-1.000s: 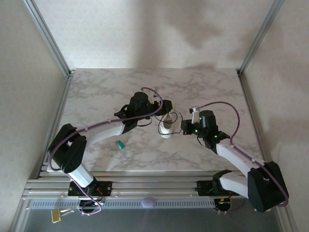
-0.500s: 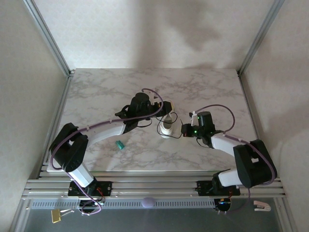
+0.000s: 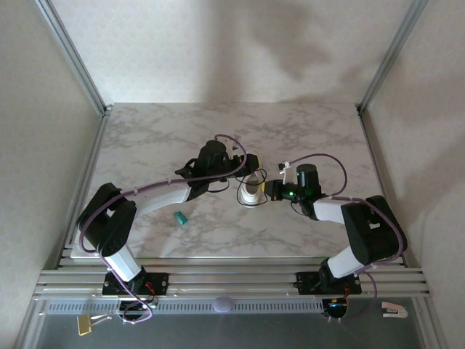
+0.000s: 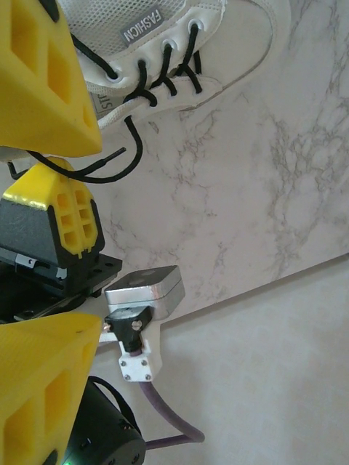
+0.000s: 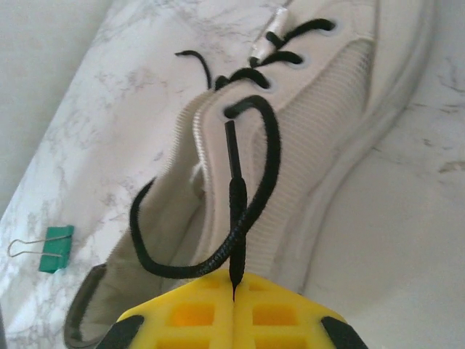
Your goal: Tie the shoes
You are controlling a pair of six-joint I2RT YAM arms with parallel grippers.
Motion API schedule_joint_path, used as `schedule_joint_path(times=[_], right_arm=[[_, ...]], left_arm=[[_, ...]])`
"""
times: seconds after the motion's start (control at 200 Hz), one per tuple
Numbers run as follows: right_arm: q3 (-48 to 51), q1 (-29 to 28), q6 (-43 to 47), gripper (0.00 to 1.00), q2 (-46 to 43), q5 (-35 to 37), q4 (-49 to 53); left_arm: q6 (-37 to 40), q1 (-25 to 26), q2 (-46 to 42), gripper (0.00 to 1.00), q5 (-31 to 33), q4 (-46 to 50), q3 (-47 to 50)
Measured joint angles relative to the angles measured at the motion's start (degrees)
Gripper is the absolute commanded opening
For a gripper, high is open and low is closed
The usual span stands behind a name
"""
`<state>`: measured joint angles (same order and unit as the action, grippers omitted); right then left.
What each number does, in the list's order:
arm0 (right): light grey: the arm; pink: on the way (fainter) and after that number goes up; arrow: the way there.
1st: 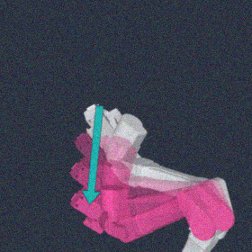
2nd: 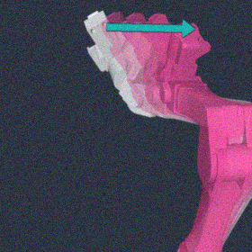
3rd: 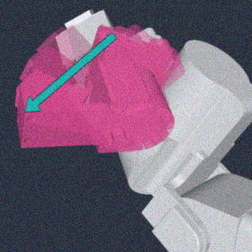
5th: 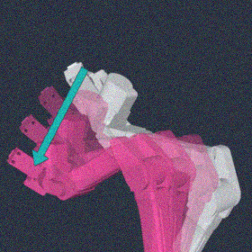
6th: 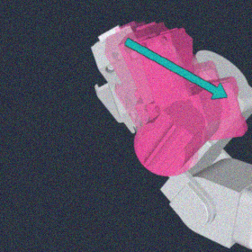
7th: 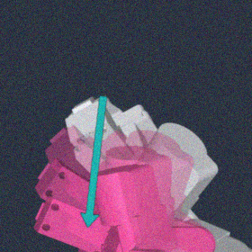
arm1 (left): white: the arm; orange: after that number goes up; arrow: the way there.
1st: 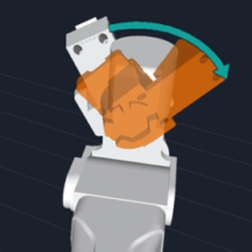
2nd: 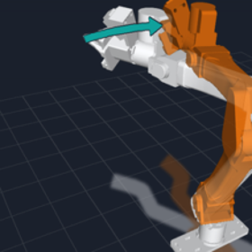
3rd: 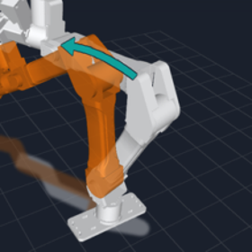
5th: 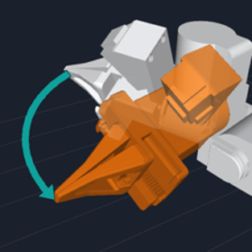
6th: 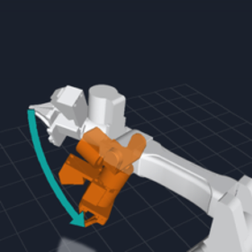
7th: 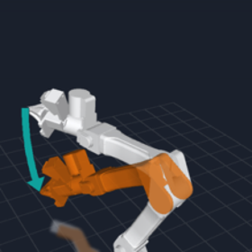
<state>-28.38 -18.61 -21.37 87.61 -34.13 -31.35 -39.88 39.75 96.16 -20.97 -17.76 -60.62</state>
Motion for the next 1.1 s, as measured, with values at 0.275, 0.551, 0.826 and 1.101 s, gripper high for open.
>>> schedule_joint_path(times=[0.275, 0.551, 0.826, 1.101], right_arm=[[0.0, 0.0, 0.4, 0.00, 1.2, -2.0, -4.0], [0.0, 0.0, 0.5, 0.00, 5.2, -3.7, -10.3], [0.3, 0.0, -0.8, 0.00, 7.6, -4.8, -16.9], [0.5, 0.0, -0.8, 0.00, 7.6, -5.0, -19.0]], left_arm=[[-1.1, 0.0, 2.1, 0.55, -0.2, -0.2, 0.0], [-3.2, -0.1, 6.7, 0.55, -0.2, 0.5, -2.3], [-5.4, -0.3, 9.2, 0.52, -0.2, 1.0, -5.5], [-6.9, -0.9, 12.0, 0.50, -0.2, 1.4, -6.5]])
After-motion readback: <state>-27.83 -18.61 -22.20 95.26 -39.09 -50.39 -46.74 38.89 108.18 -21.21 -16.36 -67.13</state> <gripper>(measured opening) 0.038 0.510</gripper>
